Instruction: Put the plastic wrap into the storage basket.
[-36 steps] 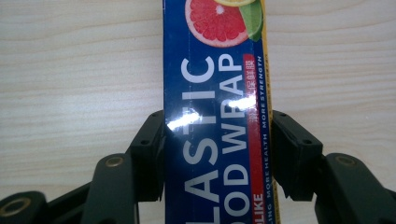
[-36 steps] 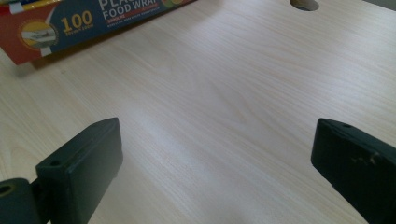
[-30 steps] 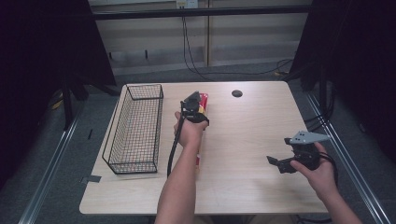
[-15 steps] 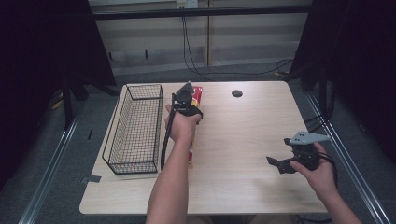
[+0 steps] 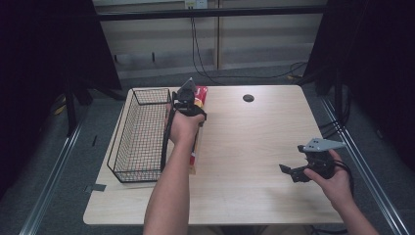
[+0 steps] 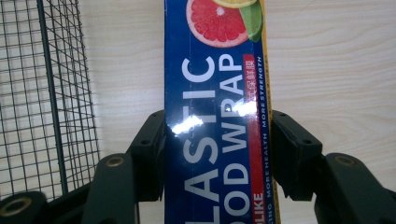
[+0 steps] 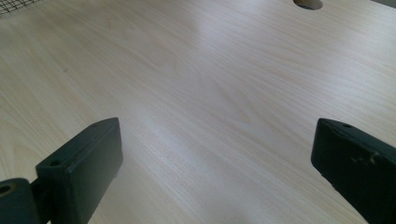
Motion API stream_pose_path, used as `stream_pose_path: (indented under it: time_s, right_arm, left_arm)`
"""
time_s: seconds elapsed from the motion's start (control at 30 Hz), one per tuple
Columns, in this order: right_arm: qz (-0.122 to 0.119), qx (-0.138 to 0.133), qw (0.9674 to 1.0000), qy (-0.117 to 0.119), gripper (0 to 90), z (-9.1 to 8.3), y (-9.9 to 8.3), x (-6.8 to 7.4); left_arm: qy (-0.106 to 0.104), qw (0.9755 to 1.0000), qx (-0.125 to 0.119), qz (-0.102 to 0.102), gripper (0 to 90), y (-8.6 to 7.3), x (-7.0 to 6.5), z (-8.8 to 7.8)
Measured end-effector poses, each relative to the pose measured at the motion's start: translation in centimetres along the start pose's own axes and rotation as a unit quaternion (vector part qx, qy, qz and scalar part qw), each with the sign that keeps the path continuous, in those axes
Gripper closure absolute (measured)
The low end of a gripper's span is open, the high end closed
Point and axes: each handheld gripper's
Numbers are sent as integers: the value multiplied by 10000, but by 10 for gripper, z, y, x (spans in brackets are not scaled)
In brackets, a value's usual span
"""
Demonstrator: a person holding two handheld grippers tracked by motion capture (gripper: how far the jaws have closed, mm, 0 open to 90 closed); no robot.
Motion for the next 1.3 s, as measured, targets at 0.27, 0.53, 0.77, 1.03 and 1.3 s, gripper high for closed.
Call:
stream_pose_path:
  time_s: [0.27,0.53,0.77,1.03,1.3]
  right_arm:
    - [27,14,10000,-3,20,0,0,1]
    - [25,0,10000,16,20,0,0,0]
    - [41,-3,10000,15,20,1,0,0]
    - [40,2,10000,5,20,1,1,1]
    - [32,1,10000,-10,20,1,1,2]
  left_arm:
    - [11,10000,15,-35,446,2,6,-8]
    - [36,9999,4,-111,446,3,16,-17]
    - [54,9999,-8,-131,447,4,23,-27]
    - [32,9998,-13,-217,447,6,29,-38]
    - [9,9995,6,-312,446,6,40,-44]
Point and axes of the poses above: each handheld gripper's, and its own axes: z roughly forward along the jaws, y roughly out of its top, x roughly to its left, and after that the axes turned 12 degrees about -z, right-handed
